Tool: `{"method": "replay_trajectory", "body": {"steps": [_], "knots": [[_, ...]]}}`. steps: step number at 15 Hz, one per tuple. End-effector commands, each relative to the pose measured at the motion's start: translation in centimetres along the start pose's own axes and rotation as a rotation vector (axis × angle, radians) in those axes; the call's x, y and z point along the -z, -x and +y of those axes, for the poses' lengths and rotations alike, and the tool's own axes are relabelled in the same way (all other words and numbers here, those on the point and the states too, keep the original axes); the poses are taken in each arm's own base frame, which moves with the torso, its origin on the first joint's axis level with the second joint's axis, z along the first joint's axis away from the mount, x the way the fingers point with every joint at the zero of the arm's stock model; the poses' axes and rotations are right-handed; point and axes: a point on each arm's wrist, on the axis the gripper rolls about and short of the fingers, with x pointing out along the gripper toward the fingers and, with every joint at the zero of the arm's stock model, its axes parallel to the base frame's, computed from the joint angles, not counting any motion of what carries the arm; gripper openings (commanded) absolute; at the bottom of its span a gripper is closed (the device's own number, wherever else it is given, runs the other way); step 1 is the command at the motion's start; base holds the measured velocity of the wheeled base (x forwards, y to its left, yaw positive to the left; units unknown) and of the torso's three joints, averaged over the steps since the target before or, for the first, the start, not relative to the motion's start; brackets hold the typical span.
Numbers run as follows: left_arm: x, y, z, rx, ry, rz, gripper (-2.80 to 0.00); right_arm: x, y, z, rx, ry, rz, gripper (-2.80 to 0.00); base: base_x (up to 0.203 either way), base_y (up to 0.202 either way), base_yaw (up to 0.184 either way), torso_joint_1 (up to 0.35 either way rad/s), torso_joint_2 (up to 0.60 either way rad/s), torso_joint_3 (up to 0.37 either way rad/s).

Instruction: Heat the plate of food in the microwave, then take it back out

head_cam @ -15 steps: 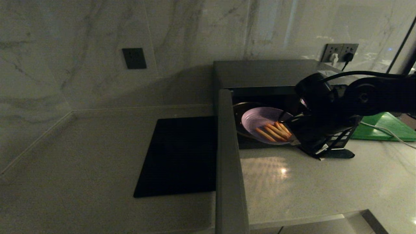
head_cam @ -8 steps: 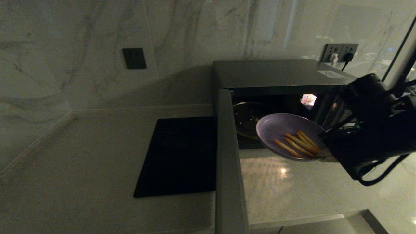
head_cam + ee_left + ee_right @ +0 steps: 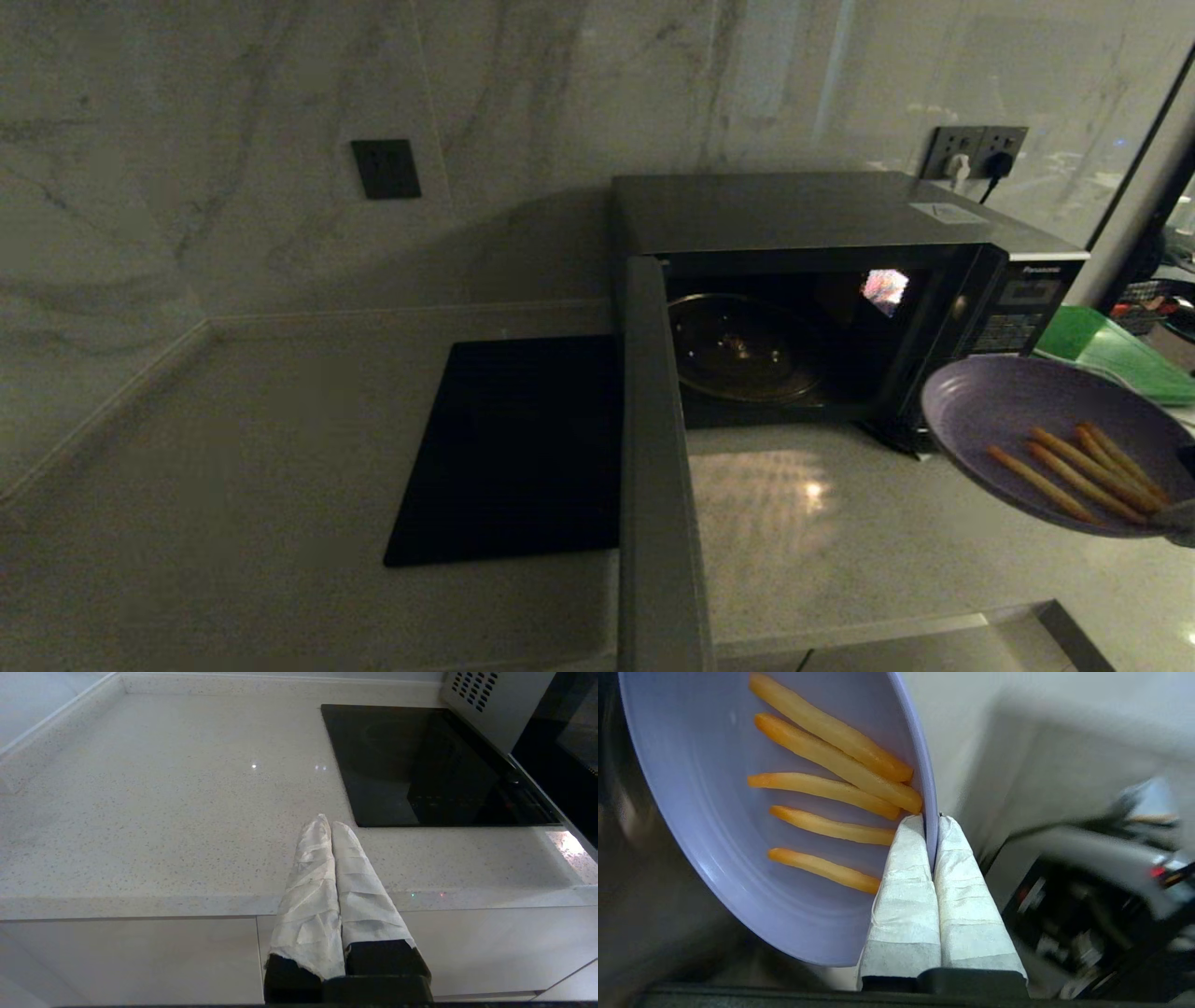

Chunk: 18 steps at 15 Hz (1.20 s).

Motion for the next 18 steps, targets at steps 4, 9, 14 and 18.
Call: {"method": "replay_trajectory", "body": {"steps": [4, 9, 14, 18], "knots": [[0.0, 0.0, 0.0, -0.001, 0.001, -0.001, -2.80, -6.6, -1.0, -4.2, 0.189, -0.150, -0.194, -2.80, 0.000, 0.000, 0.000, 0.000, 0.00, 0.000], [0.0, 0.0, 0.0, -0.001, 0.001, -0.001, -2.80, -12.5, -6.0, -6.1, 0.294, -0.167, -0.183, -2.80, 0.000, 0.000, 0.000, 0.000, 0.00, 0.000], [0.0, 0.0, 0.0, 0.000, 0.001, -0.001, -2.80, -16.1, -11.1, -7.8, 0.356, -0.178, -0.165, -2.80, 0.000, 0.000, 0.000, 0.000, 0.00, 0.000], [0.0, 0.0, 0.0, -0.002, 0.001, -0.001, -2.80, -17.2, -13.2, -7.8, 0.334, -0.180, -0.118, -2.80, 0.000, 0.000, 0.000, 0.000, 0.00, 0.000]]}}
